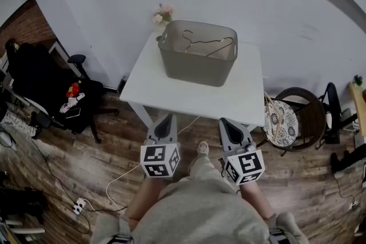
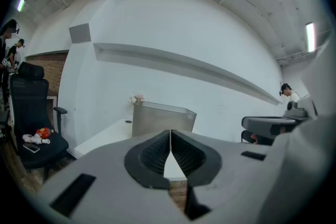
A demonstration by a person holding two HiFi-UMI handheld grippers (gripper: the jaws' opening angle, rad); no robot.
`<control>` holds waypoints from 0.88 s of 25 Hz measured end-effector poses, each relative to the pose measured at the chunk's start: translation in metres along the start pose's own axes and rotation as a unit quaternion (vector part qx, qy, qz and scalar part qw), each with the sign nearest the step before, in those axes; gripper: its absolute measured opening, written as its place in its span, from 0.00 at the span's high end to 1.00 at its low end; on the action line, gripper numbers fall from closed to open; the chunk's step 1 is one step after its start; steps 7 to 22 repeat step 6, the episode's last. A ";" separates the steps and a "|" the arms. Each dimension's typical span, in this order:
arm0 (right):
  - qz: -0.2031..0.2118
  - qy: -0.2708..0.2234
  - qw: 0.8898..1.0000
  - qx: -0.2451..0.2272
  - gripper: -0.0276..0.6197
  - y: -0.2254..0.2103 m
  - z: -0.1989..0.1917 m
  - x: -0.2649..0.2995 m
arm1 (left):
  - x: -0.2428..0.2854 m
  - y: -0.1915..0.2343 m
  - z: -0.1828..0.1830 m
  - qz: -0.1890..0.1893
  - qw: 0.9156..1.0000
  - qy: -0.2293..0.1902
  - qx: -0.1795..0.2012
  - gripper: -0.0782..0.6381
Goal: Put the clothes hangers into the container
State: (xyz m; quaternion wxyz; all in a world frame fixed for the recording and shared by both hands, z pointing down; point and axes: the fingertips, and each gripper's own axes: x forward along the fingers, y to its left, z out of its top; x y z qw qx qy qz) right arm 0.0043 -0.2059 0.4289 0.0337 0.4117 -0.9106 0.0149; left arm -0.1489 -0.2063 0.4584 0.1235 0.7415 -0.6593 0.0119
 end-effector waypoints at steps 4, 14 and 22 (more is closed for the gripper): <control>0.002 -0.002 1.000 -0.001 0.96 0.001 0.000 -0.001 | -0.001 -0.002 -0.001 -0.002 1.000 0.001 -0.002 0.87; 0.003 -0.002 1.000 -0.001 0.96 0.001 0.000 -0.001 | 0.000 -0.003 -0.002 -0.003 1.000 0.002 -0.002 0.87; 0.003 -0.002 1.000 -0.001 0.96 0.001 0.000 -0.001 | 0.000 -0.003 -0.002 -0.003 1.000 0.002 -0.002 0.87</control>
